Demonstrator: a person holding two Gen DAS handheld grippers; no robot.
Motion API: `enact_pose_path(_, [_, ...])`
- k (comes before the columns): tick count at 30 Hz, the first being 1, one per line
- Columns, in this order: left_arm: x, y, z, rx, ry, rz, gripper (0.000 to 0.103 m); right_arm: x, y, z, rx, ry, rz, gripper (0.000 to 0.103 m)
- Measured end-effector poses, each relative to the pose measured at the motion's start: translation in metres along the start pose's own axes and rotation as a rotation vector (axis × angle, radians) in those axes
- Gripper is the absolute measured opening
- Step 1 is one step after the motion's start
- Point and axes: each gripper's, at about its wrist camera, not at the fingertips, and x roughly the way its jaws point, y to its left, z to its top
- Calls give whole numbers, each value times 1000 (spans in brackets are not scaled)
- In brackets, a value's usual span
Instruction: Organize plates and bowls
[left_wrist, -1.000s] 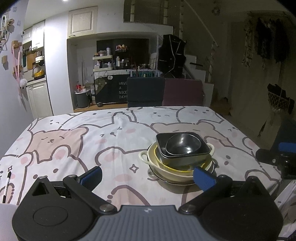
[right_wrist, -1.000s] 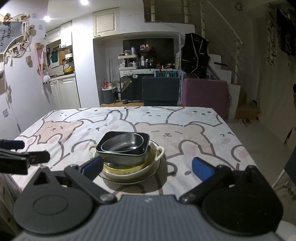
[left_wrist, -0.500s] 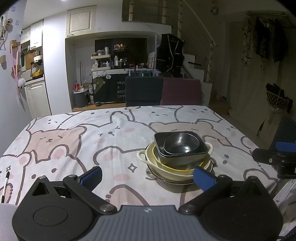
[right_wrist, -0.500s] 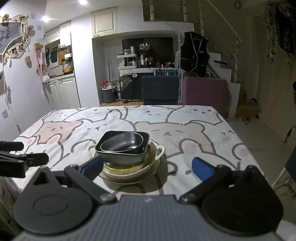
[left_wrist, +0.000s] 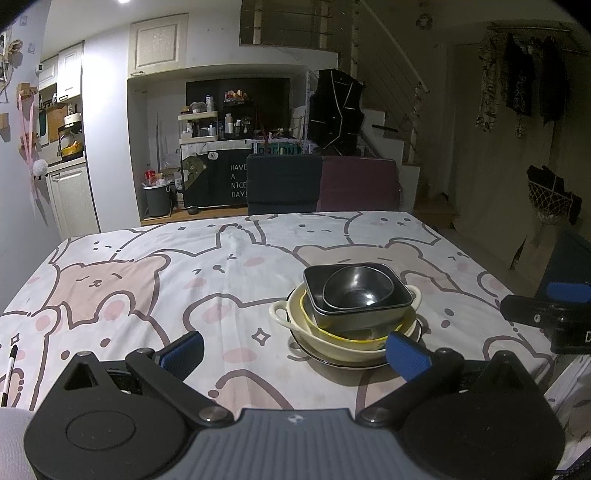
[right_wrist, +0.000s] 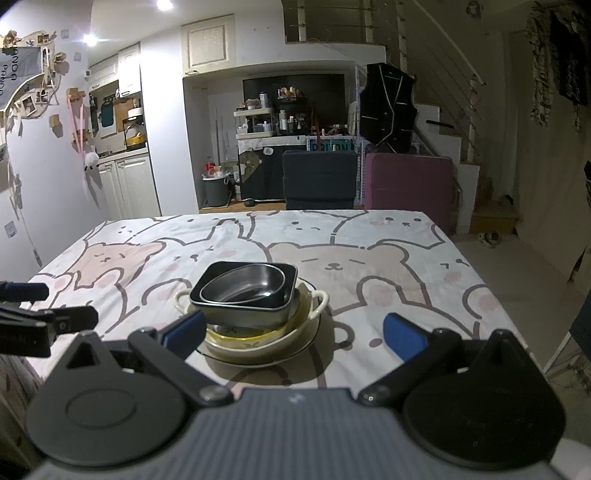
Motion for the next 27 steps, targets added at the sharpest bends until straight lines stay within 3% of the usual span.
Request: enact_pose_path(27, [0, -1, 0, 2, 0, -3, 103, 0, 1, -1, 1, 0, 1, 103])
